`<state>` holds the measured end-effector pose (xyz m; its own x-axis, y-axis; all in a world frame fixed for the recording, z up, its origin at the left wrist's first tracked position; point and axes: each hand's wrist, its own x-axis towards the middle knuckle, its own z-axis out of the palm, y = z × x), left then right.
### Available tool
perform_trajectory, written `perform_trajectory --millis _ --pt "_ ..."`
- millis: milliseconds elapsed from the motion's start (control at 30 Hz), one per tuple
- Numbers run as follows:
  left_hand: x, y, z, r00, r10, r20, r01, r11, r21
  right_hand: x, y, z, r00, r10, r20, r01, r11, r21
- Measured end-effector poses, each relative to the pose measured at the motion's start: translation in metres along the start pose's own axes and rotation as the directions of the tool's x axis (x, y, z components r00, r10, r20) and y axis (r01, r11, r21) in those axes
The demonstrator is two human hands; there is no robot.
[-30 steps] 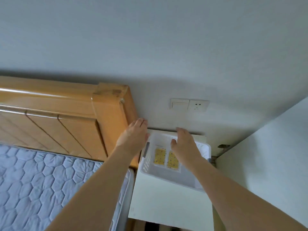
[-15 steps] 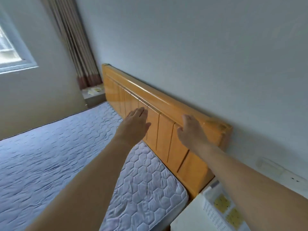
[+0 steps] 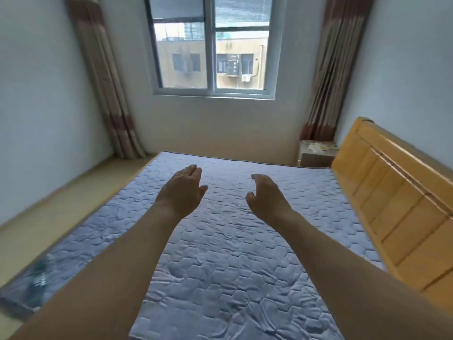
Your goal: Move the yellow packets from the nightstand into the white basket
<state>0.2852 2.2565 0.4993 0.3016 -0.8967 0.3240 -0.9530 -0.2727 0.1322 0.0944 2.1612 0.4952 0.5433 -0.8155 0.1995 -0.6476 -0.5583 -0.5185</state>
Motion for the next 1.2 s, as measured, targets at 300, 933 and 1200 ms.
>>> perform_trajectory --millis 300,933,1200 --pt "-0.118 -0.324 -0.110 0.869 -0.473 -0.142 0.486 0.870 0.078 0.061 -0.307 0.194 0.877 -0.421 0.233 0.386 0.904 0.181" --pt "-0.152 -0.725 -0.243 0.552 -0.778 -0.299 0.833 0.523 0.177 0.230 -0.705 0.431 0.590 -0.737 0.330 0.643 0.676 0.360" --pt "-0.157 -0.893 -0.266 0.559 -0.772 -0.302 0.828 0.502 0.248 0.275 -0.865 0.533 0.486 -0.803 0.345 0.710 0.593 0.381"
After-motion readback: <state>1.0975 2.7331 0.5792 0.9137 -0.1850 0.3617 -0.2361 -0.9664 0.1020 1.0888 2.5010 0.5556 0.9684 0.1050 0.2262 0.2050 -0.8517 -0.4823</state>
